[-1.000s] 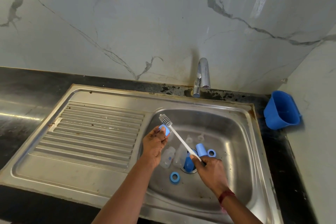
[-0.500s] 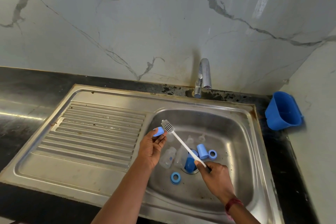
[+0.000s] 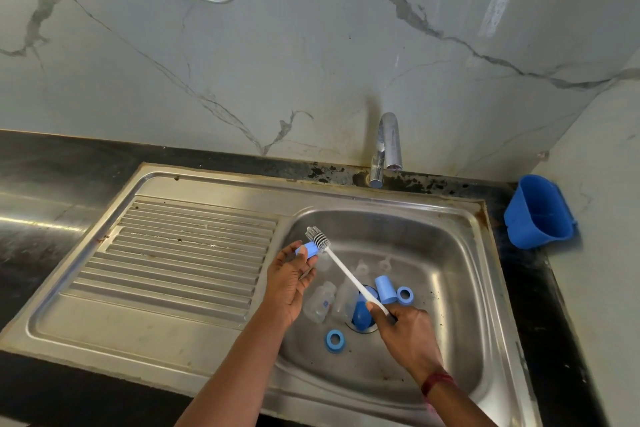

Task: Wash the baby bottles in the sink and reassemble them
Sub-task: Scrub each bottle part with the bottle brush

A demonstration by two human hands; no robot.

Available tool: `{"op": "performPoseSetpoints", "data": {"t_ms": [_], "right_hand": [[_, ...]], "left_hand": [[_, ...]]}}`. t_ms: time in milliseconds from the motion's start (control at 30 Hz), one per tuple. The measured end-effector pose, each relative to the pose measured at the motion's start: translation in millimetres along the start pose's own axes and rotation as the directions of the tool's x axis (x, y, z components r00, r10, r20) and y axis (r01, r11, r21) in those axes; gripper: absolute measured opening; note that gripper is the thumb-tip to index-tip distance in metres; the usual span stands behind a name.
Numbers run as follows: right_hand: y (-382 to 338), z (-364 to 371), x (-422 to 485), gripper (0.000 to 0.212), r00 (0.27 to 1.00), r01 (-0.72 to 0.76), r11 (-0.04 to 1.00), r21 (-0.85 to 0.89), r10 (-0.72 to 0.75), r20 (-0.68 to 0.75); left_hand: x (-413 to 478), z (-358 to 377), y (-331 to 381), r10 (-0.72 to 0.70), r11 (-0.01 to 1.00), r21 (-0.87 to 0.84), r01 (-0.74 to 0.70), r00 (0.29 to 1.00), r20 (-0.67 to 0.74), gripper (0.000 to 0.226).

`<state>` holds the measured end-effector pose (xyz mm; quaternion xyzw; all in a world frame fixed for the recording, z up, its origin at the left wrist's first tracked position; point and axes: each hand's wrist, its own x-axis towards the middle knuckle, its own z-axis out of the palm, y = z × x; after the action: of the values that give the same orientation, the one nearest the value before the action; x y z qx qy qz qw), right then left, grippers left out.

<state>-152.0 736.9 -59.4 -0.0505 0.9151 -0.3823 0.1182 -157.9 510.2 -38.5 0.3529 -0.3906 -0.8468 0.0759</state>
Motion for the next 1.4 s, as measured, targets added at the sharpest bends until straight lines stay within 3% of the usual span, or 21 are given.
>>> {"op": "performPoseSetpoints", "data": {"t_ms": [200, 500, 600, 900, 967, 1100, 1167, 1267, 1400], "right_hand": [[5, -5, -3, 0.04, 0.999, -0.045, 0.999, 0.025, 0.045, 0.017], [15, -12, -3, 0.055, 0.999, -0.024, 1.0, 0.017, 0.024, 0.028], [14, -14, -3, 0.054, 0.999, -0.019, 1.0, 0.009, 0.019, 0.028], [14, -24, -8, 0.058, 0.998, 0.042, 0.997, -0.072, -0.039, 0.039], [14, -25, -8, 0.059, 0.998, 0.049, 0.992, -0.117, -0.045, 0.043], [13, -23, -4, 0.052, 0.996, 0.029, 0.987, -0.156, -0.014, 0.091], [10, -22, -1, 0.05, 0.996, 0.009, 0.988, -0.156, 0.006, 0.093], [4, -22, 3, 0.049, 0.995, -0.006, 0.986, -0.165, 0.023, 0.1], [1, -14, 3, 0.048, 0.991, -0.006, 0.985, -0.174, 0.03, 0.134]], "left_hand": [[3, -3, 6, 0.051, 0.989, 0.135, -0.057, 0.998, 0.044, 0.008], [11, -11, 20, -0.139, 0.946, 0.311, 0.094, 0.982, 0.126, 0.007], [11, -11, 25, -0.119, 0.915, 0.398, 0.064, 0.986, 0.117, 0.002], [17, -20, 29, 0.056, 0.687, 0.715, -0.132, 0.99, 0.128, 0.017], [20, -23, 30, 0.08, 0.583, 0.786, -0.206, 0.977, 0.197, 0.031], [26, -26, 33, 0.093, 0.298, 0.898, -0.324, 0.946, 0.311, 0.015], [27, -26, 35, 0.067, 0.217, 0.898, -0.382, 0.924, 0.377, 0.015], [25, -21, 36, 0.02, 0.279, 0.866, -0.416, 0.904, 0.428, 0.015], [19, -9, 38, 0.046, 0.533, 0.776, -0.336, 0.928, 0.37, 0.015]]}}
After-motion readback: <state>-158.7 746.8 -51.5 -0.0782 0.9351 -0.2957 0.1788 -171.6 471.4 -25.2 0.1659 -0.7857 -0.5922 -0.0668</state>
